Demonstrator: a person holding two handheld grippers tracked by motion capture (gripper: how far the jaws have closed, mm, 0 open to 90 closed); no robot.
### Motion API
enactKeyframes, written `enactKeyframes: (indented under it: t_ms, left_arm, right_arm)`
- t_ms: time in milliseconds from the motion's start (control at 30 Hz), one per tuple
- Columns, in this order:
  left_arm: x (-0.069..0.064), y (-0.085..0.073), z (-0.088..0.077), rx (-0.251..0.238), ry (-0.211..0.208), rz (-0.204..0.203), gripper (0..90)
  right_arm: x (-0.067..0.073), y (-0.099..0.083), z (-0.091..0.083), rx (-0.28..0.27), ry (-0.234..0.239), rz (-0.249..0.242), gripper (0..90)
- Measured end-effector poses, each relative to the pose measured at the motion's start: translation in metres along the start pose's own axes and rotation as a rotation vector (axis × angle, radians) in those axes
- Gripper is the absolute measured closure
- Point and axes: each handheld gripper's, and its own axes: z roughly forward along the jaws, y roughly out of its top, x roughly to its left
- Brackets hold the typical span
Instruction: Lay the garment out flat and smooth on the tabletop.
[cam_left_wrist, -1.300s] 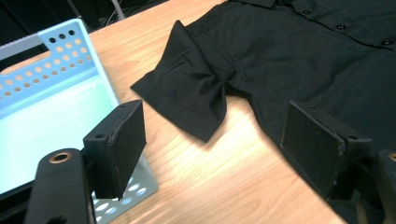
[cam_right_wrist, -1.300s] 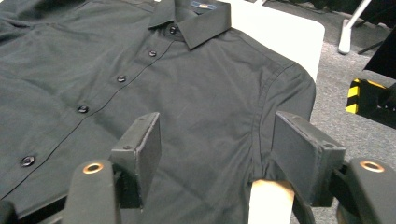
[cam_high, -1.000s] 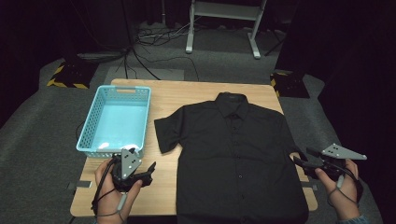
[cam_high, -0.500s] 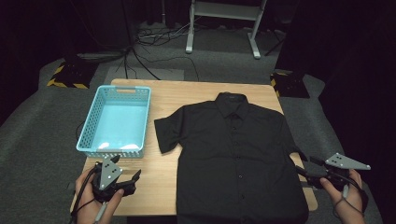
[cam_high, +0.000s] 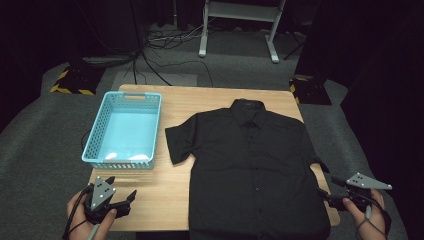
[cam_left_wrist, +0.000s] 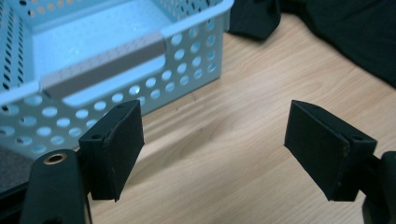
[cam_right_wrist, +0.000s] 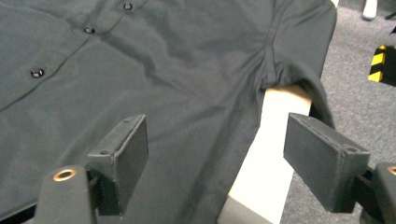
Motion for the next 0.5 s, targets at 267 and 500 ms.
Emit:
enactKeyframes:
  t_ms: [267, 500]
  left_arm:
    - [0.017, -0.023, 0.011, 0.063, -0.006, -0.032, 20.1]
    - [0.026, -0.037, 0.020, 0.122, -0.013, -0.059, 20.2]
  right_arm:
    - [0.001, -0.019, 0.015, 0.040, 0.028, -0.007, 19.0]
    - [0.001, -0.031, 0.025, 0.060, 0.040, 0.017, 19.0]
